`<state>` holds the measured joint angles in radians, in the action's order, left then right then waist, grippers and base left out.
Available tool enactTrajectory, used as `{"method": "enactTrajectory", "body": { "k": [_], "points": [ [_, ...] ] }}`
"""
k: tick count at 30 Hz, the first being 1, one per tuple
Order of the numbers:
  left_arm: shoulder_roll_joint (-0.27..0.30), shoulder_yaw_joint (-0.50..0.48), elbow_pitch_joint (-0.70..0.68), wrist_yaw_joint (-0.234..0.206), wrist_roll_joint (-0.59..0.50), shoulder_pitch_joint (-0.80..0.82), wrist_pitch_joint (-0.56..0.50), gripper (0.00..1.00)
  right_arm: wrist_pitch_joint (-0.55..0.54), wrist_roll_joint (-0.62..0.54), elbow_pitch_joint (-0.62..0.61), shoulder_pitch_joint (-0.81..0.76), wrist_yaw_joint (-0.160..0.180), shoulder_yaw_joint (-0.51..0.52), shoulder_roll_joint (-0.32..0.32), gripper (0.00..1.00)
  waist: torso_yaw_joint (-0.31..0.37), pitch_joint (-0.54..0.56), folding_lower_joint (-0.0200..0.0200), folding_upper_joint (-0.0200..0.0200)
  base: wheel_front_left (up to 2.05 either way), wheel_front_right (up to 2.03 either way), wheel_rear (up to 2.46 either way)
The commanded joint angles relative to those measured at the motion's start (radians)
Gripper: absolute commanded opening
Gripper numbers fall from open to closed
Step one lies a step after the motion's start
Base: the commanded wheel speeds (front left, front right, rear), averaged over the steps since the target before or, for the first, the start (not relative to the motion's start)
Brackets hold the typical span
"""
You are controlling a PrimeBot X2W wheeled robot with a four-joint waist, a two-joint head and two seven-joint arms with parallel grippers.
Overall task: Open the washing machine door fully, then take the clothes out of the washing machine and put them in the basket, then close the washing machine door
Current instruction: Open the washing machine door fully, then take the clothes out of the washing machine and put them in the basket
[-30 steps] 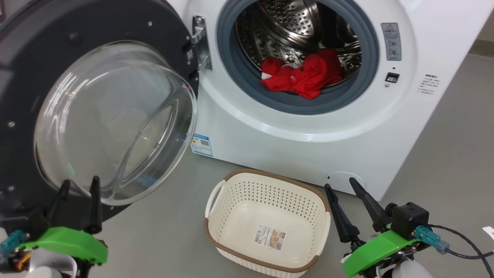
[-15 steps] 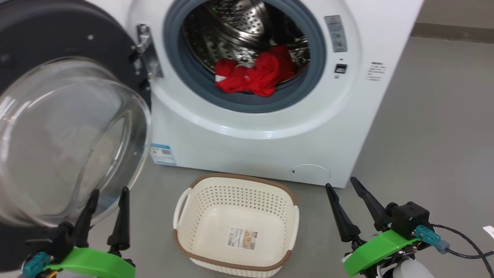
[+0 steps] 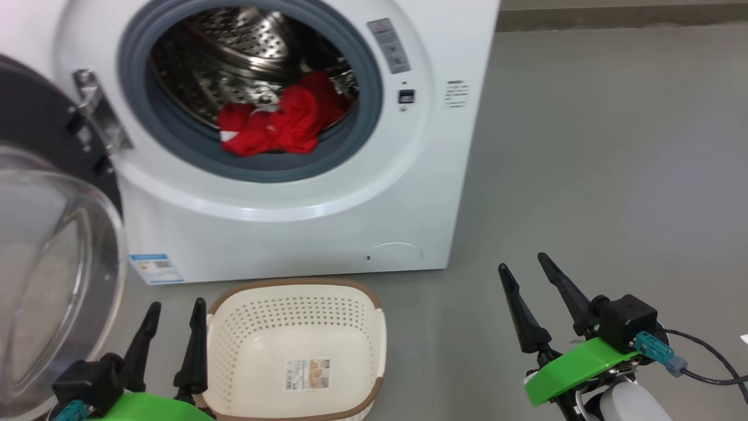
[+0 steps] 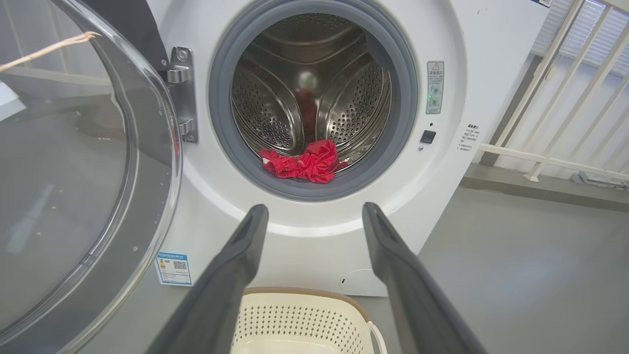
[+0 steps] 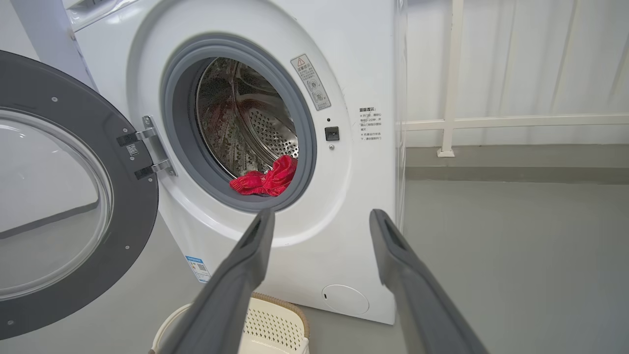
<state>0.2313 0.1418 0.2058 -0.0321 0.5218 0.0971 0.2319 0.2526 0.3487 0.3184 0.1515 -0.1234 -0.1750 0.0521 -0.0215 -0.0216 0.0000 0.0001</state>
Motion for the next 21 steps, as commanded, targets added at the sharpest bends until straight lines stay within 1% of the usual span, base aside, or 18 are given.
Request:
{"method": "enactTrajectory", "body": {
  "k": [1, 4, 9, 16, 21],
  "points": [
    [0.017, -0.037, -0.027, -0.003, -0.003, 0.015, 0.011, 1.00, 0.009, -0.011, -0.030, 0.039, -0.007, -0.018, -0.002, 1.00, 0.063, -0.009, 0.0000, -0.0001, 0.00, 0.00, 0.00],
    [0.012, -0.037, -0.022, 0.008, 0.001, 0.010, 0.016, 1.00, 0.009, -0.017, -0.033, 0.042, -0.007, -0.012, -0.002, 1.00, 0.090, -0.014, 0.0000, -0.0001, 0.00, 0.00, 0.00],
    [0.013, -0.034, -0.012, 0.002, -0.027, 0.006, 0.023, 1.00, 0.009, -0.024, -0.040, 0.043, -0.007, -0.003, -0.002, 1.00, 0.121, -0.015, 0.0000, -0.0001, 0.00, 0.00, 0.00],
    [0.002, -0.041, -0.023, -0.013, -0.068, -0.008, 0.028, 1.00, 0.009, -0.036, -0.046, 0.037, -0.007, 0.018, -0.001, 1.00, 0.136, -0.010, 0.0000, -0.0001, 0.00, 0.00, 0.00],
    [-0.008, -0.054, -0.032, -0.014, -0.081, -0.015, 0.029, 1.00, 0.009, -0.039, -0.047, 0.033, -0.007, 0.029, 0.004, 1.00, 0.133, -0.005, 0.0000, -0.0001, 0.00, 0.00, 0.00]
  ]
}}
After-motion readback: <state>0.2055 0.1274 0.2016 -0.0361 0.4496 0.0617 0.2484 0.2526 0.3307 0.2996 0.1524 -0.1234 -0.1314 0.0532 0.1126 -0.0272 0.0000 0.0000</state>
